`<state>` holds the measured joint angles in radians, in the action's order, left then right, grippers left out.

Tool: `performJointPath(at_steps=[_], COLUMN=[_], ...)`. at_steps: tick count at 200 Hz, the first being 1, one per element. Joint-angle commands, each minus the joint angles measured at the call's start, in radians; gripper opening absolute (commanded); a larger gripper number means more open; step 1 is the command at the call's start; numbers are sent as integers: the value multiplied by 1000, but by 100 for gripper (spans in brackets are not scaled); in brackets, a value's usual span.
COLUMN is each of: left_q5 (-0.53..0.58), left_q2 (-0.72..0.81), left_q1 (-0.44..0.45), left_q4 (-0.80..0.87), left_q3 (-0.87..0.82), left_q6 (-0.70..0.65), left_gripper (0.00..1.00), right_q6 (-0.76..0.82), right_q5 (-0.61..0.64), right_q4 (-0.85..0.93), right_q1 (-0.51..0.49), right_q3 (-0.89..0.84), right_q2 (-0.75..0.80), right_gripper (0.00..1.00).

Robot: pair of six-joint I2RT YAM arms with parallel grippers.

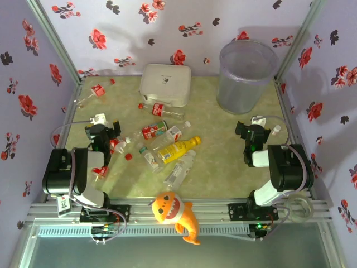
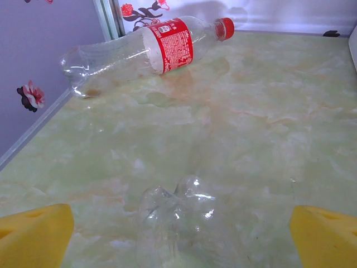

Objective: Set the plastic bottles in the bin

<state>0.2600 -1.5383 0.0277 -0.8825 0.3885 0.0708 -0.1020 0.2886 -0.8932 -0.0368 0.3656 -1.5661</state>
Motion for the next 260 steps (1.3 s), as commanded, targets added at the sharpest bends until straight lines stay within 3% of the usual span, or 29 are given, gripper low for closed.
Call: performJointPath(at_steps=[1, 145, 192, 219, 240, 260], left_q5=[-1, -2, -71, -30, -6, -7], left_q2=[-6, -7, -1, 184, 302, 299], left_q1=[-5, -5, -9, 4, 8, 8], left_q4=[-37, -28, -4, 292, 527, 813], left_q3=[-8, -4, 6, 92, 208, 407], left_q6=[-19, -17, -32, -54, 26, 50], left_gripper=[100, 100, 100, 100, 100, 100], right_q6=[-13, -18, -17, -7, -42, -83], right_q5=[23, 22, 16, 18, 27, -16], right_q4=[-30, -12, -23, 122, 370, 632], right_q1=[6, 6, 7, 5, 2, -22], right_q3=[1, 13, 6, 45, 127, 199], right_q2=[7, 3, 8, 109, 199, 302], right_gripper=[99, 99, 99, 99, 99, 99])
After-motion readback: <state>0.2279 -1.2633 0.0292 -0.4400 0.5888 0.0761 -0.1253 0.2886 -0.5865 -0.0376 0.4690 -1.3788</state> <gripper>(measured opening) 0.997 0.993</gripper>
